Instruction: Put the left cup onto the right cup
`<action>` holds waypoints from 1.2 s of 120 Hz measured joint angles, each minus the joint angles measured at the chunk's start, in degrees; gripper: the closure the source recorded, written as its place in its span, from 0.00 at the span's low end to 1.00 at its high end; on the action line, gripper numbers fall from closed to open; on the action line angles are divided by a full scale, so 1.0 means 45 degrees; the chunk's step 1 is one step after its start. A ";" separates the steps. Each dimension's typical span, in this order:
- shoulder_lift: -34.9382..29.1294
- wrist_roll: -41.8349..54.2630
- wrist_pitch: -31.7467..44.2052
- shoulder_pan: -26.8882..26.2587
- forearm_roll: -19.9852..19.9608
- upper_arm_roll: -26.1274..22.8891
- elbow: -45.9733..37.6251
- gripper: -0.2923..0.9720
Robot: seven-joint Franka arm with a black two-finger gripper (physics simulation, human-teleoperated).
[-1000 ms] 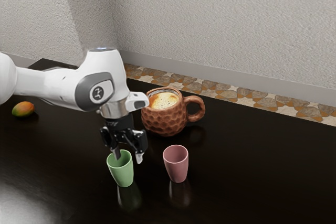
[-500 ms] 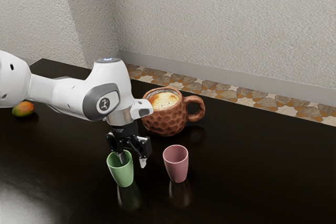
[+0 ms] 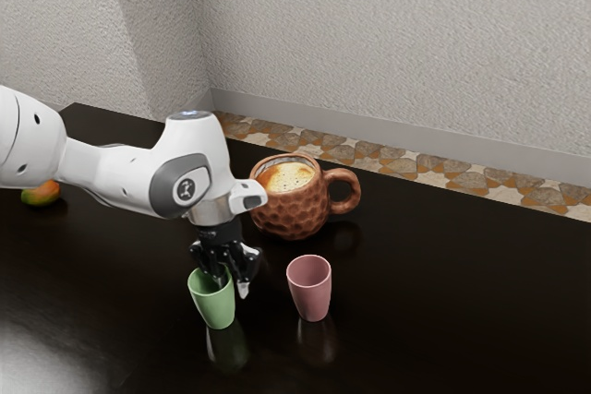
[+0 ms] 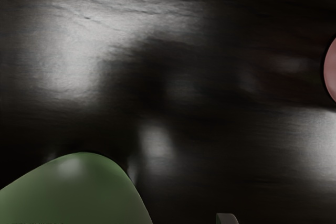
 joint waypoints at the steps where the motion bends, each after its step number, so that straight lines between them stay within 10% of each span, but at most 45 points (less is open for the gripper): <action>1: 0.0000 -0.0003 0.0003 0.0002 0.0001 0.0006 0.0000 0.65; 85: -0.0434 -0.0636 -0.0075 0.0007 0.0518 0.0081 0.0077 0.85; 144: -0.0456 -0.1593 -0.2683 -0.1048 0.3245 -0.0057 0.3292 0.85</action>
